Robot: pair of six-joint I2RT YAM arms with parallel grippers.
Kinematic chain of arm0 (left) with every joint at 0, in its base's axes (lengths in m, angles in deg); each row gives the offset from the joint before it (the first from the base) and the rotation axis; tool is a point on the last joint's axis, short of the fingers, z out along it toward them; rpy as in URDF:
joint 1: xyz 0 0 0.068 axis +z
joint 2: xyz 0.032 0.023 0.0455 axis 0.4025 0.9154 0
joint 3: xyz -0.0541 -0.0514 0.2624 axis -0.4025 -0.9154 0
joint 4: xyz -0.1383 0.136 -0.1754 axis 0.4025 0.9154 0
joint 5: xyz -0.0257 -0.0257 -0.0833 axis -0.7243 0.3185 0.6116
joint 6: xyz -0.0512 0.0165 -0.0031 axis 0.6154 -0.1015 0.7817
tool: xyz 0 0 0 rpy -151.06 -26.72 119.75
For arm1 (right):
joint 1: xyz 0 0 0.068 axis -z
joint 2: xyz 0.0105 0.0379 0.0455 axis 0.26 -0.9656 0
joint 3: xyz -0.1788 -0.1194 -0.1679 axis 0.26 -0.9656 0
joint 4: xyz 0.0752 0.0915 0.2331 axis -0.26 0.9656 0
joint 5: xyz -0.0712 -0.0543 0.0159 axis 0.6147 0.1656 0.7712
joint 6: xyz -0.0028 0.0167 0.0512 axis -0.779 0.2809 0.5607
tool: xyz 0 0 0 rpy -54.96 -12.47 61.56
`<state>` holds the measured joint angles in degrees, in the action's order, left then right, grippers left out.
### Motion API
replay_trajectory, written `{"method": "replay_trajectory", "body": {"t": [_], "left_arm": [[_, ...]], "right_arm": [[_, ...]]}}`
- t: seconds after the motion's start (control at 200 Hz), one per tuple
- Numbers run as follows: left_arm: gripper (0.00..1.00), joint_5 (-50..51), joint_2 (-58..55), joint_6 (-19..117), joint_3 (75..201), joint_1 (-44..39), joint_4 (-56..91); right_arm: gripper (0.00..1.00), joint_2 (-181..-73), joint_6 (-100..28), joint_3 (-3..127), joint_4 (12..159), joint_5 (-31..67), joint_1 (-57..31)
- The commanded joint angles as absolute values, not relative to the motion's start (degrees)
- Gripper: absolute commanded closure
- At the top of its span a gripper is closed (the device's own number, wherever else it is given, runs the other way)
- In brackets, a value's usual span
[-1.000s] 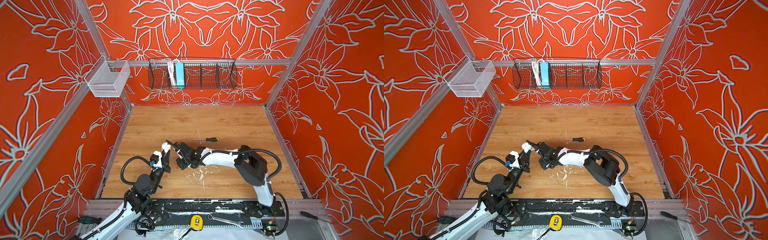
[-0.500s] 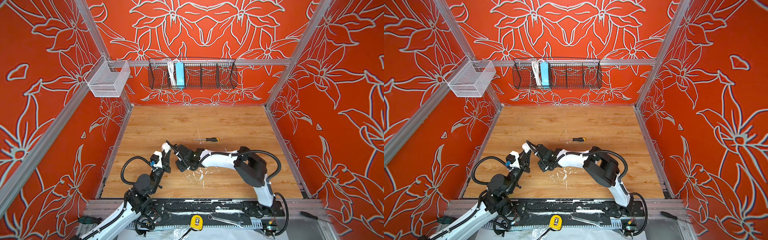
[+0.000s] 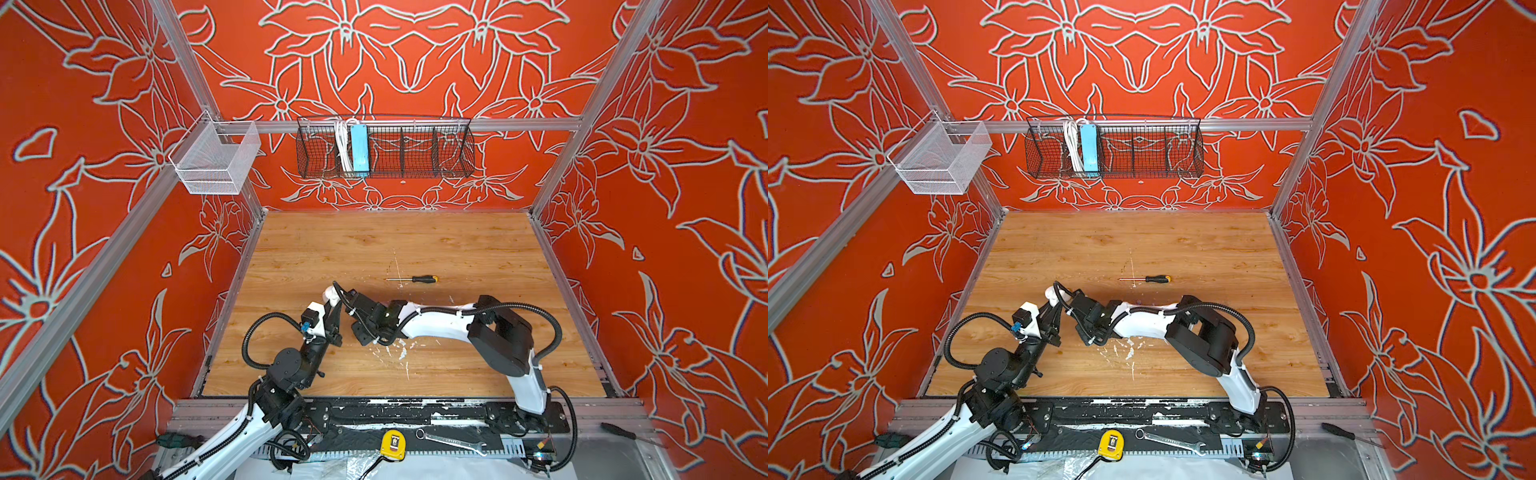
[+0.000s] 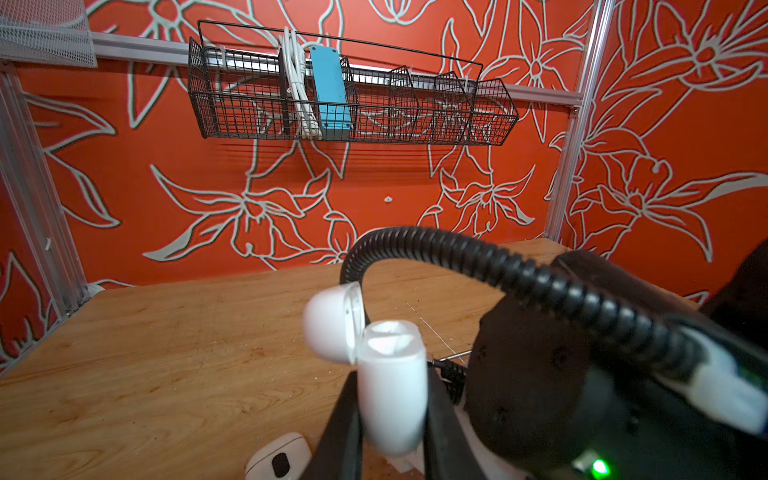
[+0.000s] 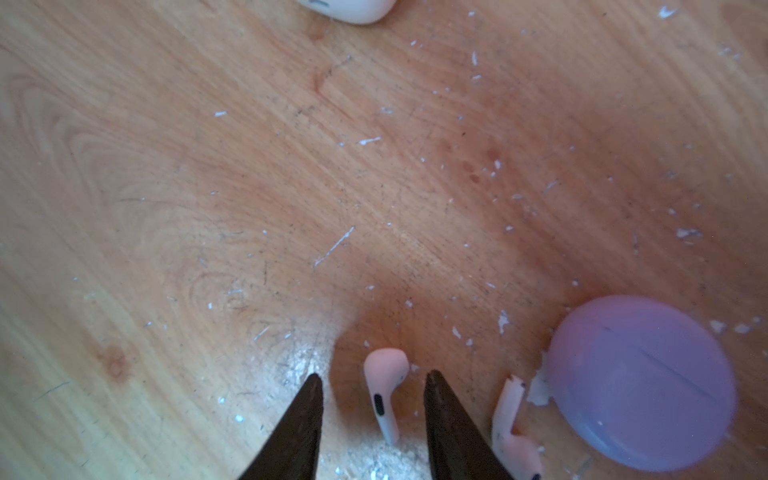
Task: Insert the wireless bluetooth earbuds into the charging case
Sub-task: 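Lower the right gripper around the white earbud beside the purple disc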
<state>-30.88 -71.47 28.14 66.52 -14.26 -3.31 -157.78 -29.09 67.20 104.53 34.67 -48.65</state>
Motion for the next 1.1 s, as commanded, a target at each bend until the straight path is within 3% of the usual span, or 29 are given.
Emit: {"method": "replay_trajectory", "body": {"t": [0.0,0.255,0.485,1.096], "left_arm": [[1.0,-31.52,-72.46,28.8,66.48,-14.5,-3.75],[1.0,-31.65,-73.0,28.77,66.47,-14.5,-3.46],[1.0,-31.6,-73.06,28.85,66.43,-14.5,-3.5],[1.0,-31.65,-73.17,28.85,66.42,-14.5,-3.66]], "right_arm": [[0.57,-158.63,-28.34,67.96,107.29,37.46,-49.58],[0.58,-161.24,-29.25,70.71,108.35,39.48,-49.53],[0.67,-161.76,-29.35,70.5,107.86,41.43,-49.5],[0.67,-160.27,-26.96,67.67,105.68,38.97,-49.53]]}}
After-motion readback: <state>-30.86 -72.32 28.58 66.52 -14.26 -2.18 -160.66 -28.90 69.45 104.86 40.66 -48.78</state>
